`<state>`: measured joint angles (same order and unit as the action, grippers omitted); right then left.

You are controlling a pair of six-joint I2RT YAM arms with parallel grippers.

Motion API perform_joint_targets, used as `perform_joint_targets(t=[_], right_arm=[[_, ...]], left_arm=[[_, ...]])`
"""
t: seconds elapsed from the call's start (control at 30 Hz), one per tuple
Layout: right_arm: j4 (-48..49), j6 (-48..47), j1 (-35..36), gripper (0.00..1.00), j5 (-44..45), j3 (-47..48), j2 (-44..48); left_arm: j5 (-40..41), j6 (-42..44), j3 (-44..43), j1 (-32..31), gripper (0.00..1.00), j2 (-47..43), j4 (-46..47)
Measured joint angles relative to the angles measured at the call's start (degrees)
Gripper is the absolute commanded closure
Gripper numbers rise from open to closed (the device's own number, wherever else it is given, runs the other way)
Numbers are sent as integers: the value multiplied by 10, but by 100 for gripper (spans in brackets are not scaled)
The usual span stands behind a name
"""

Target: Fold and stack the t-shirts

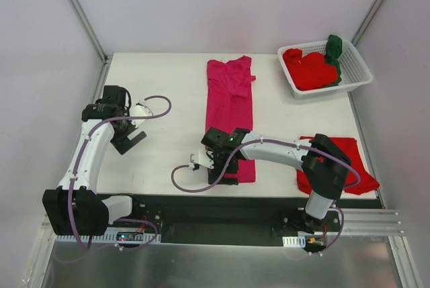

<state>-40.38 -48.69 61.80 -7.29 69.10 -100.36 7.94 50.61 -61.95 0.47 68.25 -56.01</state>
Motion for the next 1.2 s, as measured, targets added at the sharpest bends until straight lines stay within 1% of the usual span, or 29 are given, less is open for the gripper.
perform_joint_targets(t=[0.47, 0.93, 1.2], right_arm=[[3, 7, 18, 9, 7, -42, 7], [32, 5, 16, 9, 39, -41, 1], [49, 2, 13, 11, 50, -39, -19]], left_arm=[[0, 0, 0, 0, 1, 0, 0], [0, 0, 0, 0, 1, 0, 0], [0, 0, -1, 0, 1, 0, 0]])
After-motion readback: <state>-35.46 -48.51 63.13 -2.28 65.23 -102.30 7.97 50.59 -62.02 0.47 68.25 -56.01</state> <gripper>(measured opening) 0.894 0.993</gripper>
